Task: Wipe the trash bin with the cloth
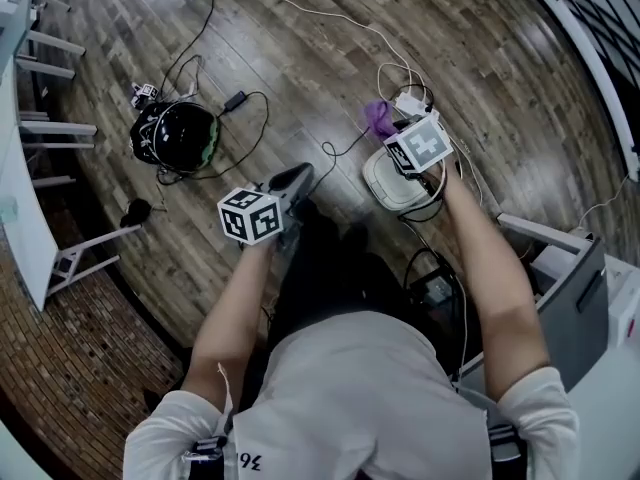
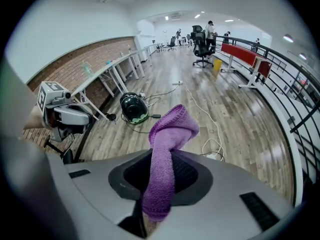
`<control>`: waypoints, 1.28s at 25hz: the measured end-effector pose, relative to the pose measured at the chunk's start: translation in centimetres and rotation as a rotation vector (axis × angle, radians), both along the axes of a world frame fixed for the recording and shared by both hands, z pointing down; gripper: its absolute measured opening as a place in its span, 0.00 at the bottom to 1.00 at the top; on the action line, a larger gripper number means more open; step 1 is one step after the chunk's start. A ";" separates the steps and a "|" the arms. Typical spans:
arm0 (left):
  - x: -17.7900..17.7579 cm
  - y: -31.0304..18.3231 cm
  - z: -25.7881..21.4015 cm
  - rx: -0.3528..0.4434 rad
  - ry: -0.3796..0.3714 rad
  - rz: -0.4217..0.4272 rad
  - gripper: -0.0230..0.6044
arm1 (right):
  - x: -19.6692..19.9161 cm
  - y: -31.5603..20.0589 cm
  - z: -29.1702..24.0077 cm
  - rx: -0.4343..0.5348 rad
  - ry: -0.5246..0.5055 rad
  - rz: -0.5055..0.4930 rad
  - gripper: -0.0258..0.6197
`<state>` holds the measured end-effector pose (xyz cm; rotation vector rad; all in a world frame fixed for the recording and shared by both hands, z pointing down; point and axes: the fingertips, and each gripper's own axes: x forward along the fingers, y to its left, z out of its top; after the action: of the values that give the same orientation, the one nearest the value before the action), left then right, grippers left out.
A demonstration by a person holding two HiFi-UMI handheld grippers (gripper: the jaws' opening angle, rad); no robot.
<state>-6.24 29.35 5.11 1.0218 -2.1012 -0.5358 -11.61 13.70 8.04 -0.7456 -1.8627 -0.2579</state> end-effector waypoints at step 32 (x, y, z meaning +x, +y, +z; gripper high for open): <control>1.9 -4.1 -16.1 0.068 -0.211 0.291 0.05 | 11.9 -16.1 -19.8 -0.088 -0.562 0.663 0.18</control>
<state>-4.31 25.21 -11.04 1.4488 -2.0728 -0.3693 0.28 -2.35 -11.79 -0.0685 -2.5515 0.0549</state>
